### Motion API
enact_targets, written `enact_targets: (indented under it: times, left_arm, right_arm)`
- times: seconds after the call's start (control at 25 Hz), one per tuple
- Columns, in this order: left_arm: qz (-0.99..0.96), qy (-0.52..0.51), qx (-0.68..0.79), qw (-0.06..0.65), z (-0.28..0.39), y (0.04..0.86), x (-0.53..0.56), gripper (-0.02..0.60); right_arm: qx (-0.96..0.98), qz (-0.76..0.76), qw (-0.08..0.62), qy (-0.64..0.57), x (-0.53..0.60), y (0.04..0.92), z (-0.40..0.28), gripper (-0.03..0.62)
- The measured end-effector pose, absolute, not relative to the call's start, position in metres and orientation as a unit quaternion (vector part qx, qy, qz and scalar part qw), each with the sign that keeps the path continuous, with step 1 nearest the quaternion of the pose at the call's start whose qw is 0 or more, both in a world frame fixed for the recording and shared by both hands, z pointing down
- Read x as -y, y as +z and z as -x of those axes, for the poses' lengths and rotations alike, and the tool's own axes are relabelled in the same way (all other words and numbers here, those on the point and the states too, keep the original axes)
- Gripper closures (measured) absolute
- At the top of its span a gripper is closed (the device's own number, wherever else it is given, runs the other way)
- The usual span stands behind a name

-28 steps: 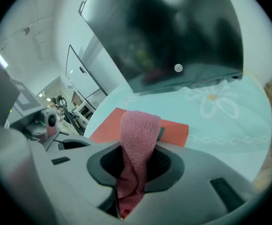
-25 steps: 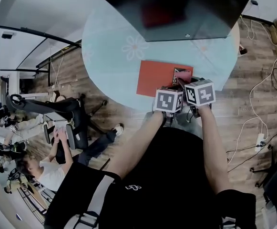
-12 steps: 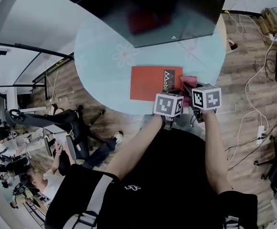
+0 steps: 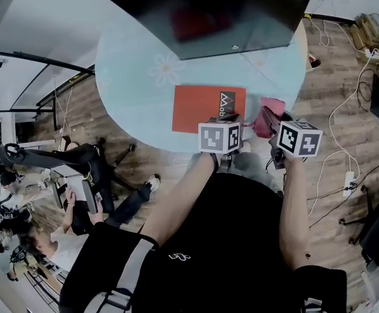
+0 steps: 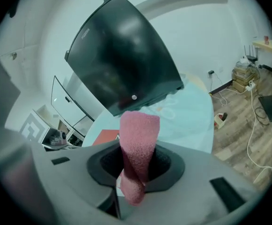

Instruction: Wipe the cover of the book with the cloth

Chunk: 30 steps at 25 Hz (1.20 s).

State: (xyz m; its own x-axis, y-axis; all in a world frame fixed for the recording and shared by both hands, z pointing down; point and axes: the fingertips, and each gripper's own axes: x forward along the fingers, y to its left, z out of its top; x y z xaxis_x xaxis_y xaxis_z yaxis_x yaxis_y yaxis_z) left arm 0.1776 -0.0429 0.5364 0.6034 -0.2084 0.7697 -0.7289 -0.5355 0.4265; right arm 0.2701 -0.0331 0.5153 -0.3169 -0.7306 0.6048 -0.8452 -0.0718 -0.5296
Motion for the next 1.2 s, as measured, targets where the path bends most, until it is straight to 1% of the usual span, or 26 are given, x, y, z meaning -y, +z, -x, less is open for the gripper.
enact_targets:
  times: [0.16, 0.48, 0.76, 0.96, 1.2]
  left_arm:
    - [-0.802, 0.338, 0.301, 0.389, -0.159, 0.538, 0.043, 0.568]
    - [-0.778, 0.317, 0.358, 0.408, -0.095, 0.538, 0.063, 0.567]
    - [-0.753, 0.291, 0.408, 0.427, -0.021, 0.531, 0.091, 0.568]
    - [-0.756, 0.301, 0.425, 0.397, 0.026, 0.525, 0.111, 0.568]
    - [-0.755, 0.298, 0.413, 0.413, 0.063, 0.529, 0.117, 0.568]
  right_arm:
    - [0.702, -0.547, 0.076, 0.45, 0.042, 0.519, -0.238, 0.494]
    - [0.748, -0.474, 0.121, 0.448, 0.075, 0.519, -0.158, 0.494]
    - [0.797, -0.406, 0.131, 0.428, 0.112, 0.493, -0.068, 0.494]
    - [0.802, -0.383, 0.134, 0.439, 0.126, 0.497, -0.014, 0.494]
    - [0.791, -0.376, 0.143, 0.461, 0.128, 0.508, 0.032, 0.494]
